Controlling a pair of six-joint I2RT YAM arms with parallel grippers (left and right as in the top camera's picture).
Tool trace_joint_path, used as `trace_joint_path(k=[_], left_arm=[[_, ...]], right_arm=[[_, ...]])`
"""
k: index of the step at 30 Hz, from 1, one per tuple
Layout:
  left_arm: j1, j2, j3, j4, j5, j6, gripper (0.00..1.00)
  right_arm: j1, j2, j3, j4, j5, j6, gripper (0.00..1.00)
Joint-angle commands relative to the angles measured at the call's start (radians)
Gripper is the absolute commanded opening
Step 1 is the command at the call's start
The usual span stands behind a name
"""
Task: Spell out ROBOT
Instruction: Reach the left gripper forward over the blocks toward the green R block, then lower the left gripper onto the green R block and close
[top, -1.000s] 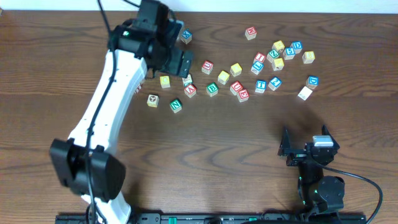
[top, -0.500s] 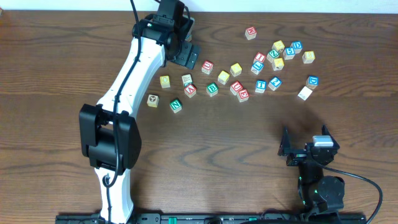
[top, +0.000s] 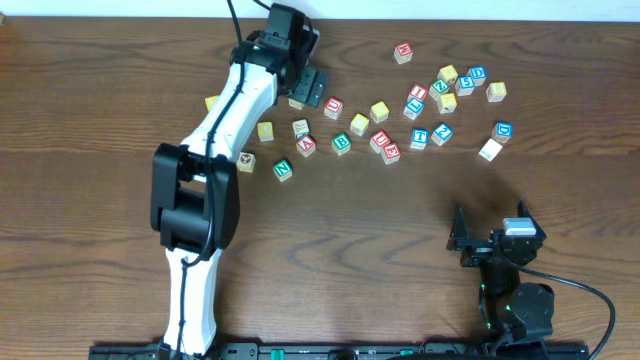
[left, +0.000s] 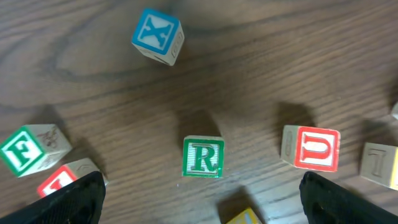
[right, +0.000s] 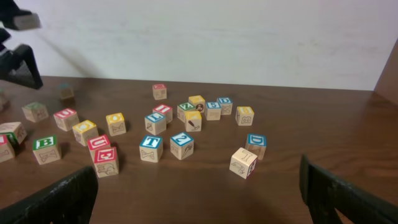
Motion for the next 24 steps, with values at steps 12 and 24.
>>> trace_joint_path(k=[12,24], left_arm=[[0.002,0.040,0.019,0.026,-0.013,0.013,0.98],[0.002,0.092,0.010,0.026,-0.012,0.013,0.98]], right_arm=[[-0.008,-0.002,-0.001,-0.004,-0.002,0.010,0.99],[-0.008,-0.002,-0.001,-0.004,-0.002,0.010,0.99]])
